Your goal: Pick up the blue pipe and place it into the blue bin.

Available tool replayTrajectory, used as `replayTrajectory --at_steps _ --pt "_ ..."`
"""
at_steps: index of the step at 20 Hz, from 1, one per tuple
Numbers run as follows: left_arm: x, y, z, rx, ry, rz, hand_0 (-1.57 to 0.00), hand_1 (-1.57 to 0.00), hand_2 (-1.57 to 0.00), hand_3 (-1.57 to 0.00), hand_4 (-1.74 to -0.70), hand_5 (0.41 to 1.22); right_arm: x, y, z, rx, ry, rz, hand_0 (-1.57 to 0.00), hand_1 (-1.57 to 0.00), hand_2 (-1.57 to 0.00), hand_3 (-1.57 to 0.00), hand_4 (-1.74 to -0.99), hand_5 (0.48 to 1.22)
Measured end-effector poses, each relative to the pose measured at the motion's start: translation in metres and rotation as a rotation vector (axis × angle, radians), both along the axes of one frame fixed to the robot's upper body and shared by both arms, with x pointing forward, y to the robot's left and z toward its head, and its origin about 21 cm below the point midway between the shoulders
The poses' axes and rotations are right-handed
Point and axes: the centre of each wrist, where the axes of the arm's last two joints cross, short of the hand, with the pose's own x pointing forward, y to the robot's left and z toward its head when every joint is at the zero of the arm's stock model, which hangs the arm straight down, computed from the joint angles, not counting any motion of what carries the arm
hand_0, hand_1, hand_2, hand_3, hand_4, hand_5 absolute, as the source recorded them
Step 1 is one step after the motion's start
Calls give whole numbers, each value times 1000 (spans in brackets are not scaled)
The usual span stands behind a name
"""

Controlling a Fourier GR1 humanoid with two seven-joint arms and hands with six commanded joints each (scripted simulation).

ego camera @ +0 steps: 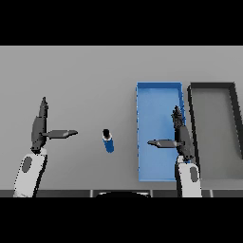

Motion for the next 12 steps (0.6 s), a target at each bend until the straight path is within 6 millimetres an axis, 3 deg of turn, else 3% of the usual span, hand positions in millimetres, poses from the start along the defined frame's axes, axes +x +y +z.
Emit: replayTrajectory --at_steps 6,8,12 --pt "-2 -7 -2 3 -14 -8 1 1 1 1 -967 594 -2 -5 -2 1 5 0 1 1 1 1 -1210 594" --pt "-4 14 7 126 5 -247 1 1 1 1 -970 596 -10 -20 10 -233 -107 99 1 1 1 1 -1198 589" --pt "-6 24 10 177 16 -381 1 1 1 1 -967 598 -19 -18 13 -347 -106 157 1 1 1 1 -1191 587"
